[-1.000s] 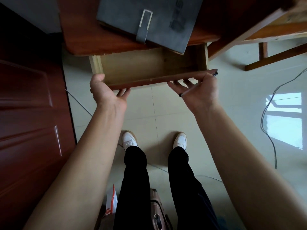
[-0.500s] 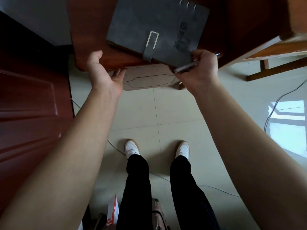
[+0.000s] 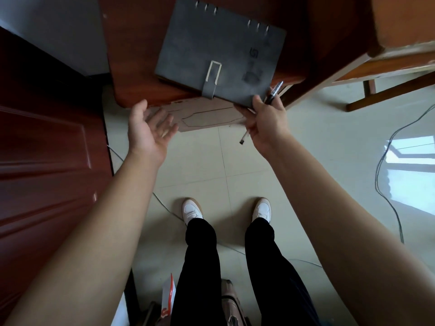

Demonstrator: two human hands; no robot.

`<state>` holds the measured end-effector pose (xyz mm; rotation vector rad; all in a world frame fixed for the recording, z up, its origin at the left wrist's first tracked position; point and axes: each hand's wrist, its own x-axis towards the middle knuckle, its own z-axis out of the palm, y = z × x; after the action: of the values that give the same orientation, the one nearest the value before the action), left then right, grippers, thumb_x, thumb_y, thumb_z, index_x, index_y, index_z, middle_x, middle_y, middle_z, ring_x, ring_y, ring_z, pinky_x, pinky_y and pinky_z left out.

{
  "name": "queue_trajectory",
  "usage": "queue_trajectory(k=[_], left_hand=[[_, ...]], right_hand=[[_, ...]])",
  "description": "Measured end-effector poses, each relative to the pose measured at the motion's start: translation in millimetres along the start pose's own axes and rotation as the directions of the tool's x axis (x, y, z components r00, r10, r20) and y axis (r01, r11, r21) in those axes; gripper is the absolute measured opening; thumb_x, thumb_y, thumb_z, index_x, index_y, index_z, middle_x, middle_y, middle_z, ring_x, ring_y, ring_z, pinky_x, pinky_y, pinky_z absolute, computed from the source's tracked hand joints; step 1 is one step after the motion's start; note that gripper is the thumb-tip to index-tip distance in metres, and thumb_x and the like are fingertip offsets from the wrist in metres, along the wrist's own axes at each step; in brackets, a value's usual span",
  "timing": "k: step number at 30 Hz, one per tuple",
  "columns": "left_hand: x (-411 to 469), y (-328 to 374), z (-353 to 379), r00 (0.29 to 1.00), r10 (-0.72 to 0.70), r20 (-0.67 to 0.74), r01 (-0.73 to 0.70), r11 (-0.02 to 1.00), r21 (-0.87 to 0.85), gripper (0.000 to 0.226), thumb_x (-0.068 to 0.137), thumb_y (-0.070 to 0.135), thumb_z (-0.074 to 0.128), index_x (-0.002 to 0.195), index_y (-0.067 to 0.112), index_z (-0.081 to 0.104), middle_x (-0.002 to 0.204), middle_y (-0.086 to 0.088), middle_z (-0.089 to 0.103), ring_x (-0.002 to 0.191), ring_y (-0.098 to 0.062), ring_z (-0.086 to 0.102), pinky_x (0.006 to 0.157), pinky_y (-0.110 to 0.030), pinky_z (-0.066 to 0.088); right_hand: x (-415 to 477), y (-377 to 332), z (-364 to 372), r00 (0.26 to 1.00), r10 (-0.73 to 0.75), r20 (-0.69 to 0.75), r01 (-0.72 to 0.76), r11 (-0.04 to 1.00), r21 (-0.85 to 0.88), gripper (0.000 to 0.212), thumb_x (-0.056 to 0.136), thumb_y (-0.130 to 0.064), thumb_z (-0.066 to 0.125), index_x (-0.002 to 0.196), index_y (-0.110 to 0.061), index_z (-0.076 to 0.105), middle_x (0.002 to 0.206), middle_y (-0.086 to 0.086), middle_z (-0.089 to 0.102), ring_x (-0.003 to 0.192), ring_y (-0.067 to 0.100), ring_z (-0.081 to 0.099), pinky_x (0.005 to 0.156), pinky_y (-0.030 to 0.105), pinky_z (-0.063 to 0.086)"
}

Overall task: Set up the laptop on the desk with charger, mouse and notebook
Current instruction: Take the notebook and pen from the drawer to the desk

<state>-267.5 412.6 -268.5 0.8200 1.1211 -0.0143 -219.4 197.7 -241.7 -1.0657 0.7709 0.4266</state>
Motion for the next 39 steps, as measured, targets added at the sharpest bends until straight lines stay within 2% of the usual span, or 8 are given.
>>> queue_trajectory(k=[4, 9, 16, 22, 27, 32, 36, 39], left_hand=[[-23, -17, 5, 0.868, 0.491, -0.074, -0.35, 0.711, 0.609, 0.052, 0.094, 0.033, 0.06, 0.138, 0.008, 0.047, 0.135, -0.013, 0.055, 0.12, -0.024, 0.057, 0.092, -0.033, 0.051], [-52, -6, 23, 0.482, 0.736, 0.476, -0.723, 0.027, 0.69, 0.072, 0.09, 0.042, 0.065, 0.139, -0.006, 0.044, 0.139, -0.024, 0.046, 0.132, -0.037, 0.043, 0.113, -0.042, 0.032], [-107, 62, 56, 0.647, 0.443, 0.621, -0.631, -0.145, 0.762, 0.094, 0.08, 0.086, 0.034, 0.151, 0.025, 0.034, 0.153, -0.008, 0.042, 0.142, -0.028, 0.035, 0.116, -0.054, 0.026], [-167, 119, 69, 0.76, 0.248, 0.601, -0.644, 0.413, 0.644, 0.031, 0.086, 0.059, 0.065, 0.101, 0.033, 0.07, 0.102, 0.015, 0.07, 0.105, -0.011, 0.065, 0.073, -0.007, 0.045], [-218, 120, 89, 0.778, 0.175, 0.603, -0.578, 0.574, 0.58, 0.025, 0.092, 0.043, 0.067, 0.105, 0.022, 0.072, 0.108, 0.001, 0.073, 0.103, -0.018, 0.068, 0.084, -0.03, 0.055], [-261, 103, 122, 0.814, 0.044, 0.579, -0.421, 0.73, 0.538, 0.03, 0.095, 0.035, 0.065, 0.114, 0.012, 0.069, 0.114, -0.012, 0.072, 0.105, -0.031, 0.068, 0.095, -0.05, 0.054], [-316, 83, 171, 0.758, -0.062, 0.649, -0.378, 0.769, 0.515, 0.026, 0.096, 0.036, 0.063, 0.107, 0.014, 0.069, 0.11, -0.012, 0.073, 0.1, -0.033, 0.07, 0.091, -0.054, 0.055], [-353, 69, 202, 0.712, -0.095, 0.695, -0.41, 0.749, 0.521, 0.029, 0.095, 0.041, 0.062, 0.114, 0.019, 0.067, 0.115, -0.008, 0.072, 0.103, -0.032, 0.069, 0.093, -0.055, 0.054]], right_hand=[[-24, 1, -33, 0.997, -0.026, 0.076, 0.031, 0.997, -0.068, 0.038, 0.106, -0.004, 0.042, 0.14, -0.02, 0.048, 0.132, 0.004, 0.064, 0.1, 0.025, 0.075, 0.037, 0.018, 0.021], [-56, -16, -64, 0.973, -0.027, 0.228, 0.069, 0.982, -0.178, 0.041, 0.107, -0.007, 0.041, 0.143, -0.025, 0.046, 0.129, 0.002, 0.066, 0.11, 0.03, 0.071, 0.037, 0.015, 0.022], [-137, -82, -50, 0.915, -0.026, 0.403, 0.192, 0.905, -0.379, 0.037, 0.107, -0.015, 0.044, 0.133, -0.039, 0.054, 0.114, -0.003, 0.072, 0.11, 0.023, 0.069, 0.047, 0.018, 0.02], [-203, -151, -35, 0.932, -0.018, 0.363, 0.167, 0.908, -0.385, 0.028, 0.106, -0.033, 0.046, 0.125, -0.041, 0.065, 0.115, 0.004, 0.065, 0.102, 0.025, 0.06, 0.051, 0.023, 0.019], [-246, -185, -40, 0.986, -0.102, 0.129, 0.141, 0.928, -0.344, 0.031, 0.103, -0.05, 0.046, 0.123, -0.033, 0.063, 0.129, 0.008, 0.064, 0.111, 0.021, 0.066, 0.048, 0.019, 0.033], [-280, -184, -84, 0.997, -0.058, -0.059, 0.049, 0.989, -0.143, 0.037, 0.106, -0.027, 0.048, 0.142, -0.016, 0.048, 0.134, 0.02, 0.057, 0.098, 0.028, 0.075, 0.032, 0.013, 0.032], [-325, -198, -127, 0.994, -0.086, -0.067, 0.083, 0.995, -0.055, 0.042, 0.101, -0.039, 0.056, 0.138, -0.019, 0.054, 0.131, 0.021, 0.061, 0.106, 0.034, 0.072, 0.069, 0.037, 0.062], [-353, -219, -152, 0.982, -0.175, 0.076, 0.174, 0.985, 0.017, 0.043, 0.091, -0.05, 0.06, 0.128, -0.028, 0.067, 0.12, 0.01, 0.072, 0.11, 0.03, 0.069, 0.091, 0.049, 0.055]])
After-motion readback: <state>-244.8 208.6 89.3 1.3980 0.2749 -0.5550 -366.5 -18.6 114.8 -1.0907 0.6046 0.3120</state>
